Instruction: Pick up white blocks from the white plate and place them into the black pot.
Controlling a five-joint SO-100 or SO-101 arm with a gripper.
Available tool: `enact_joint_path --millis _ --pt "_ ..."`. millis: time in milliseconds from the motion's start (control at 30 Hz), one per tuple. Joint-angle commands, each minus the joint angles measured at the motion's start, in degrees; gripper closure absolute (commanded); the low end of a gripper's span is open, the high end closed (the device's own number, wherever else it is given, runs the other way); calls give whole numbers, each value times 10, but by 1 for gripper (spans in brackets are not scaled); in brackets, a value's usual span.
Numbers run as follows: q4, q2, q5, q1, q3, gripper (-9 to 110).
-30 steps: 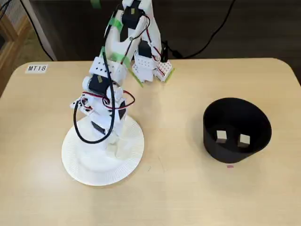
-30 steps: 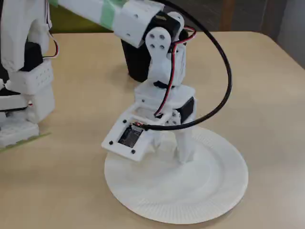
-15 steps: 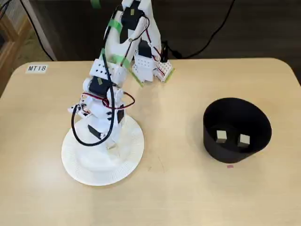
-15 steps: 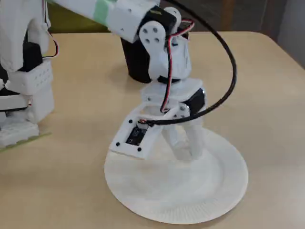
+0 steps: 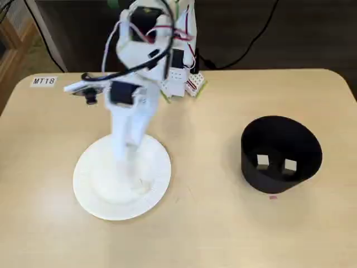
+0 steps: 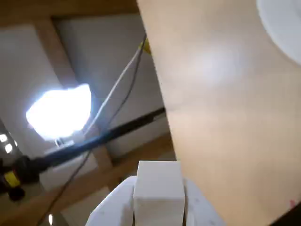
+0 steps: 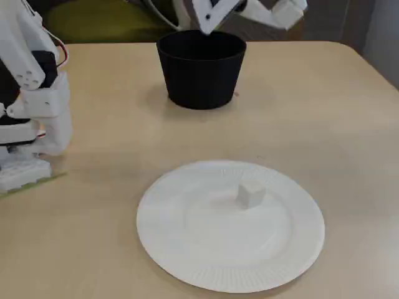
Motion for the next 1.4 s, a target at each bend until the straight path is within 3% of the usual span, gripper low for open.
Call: enact_joint_path --millis 0,133,267,567,600,700,767,900,1000,1233,1367 --pt "0 44 -31 -142 5 104" --pt "-24 64 -51 -250 105 104" --pt "-137 80 -48 -327 250 104" --pt "-268 35 -54 -374 367 104" --pt "-270 32 -58 -374 367 101" --pt "-270 32 -83 -378 366 76" --pt "-270 32 -86 -377 362 71" --pt "-269 37 -83 -367 352 79" --pt "-227 57 -85 -345 321 103" --pt "-47 96 -136 -203 169 104" --pt "36 101 -252 -96 142 104"
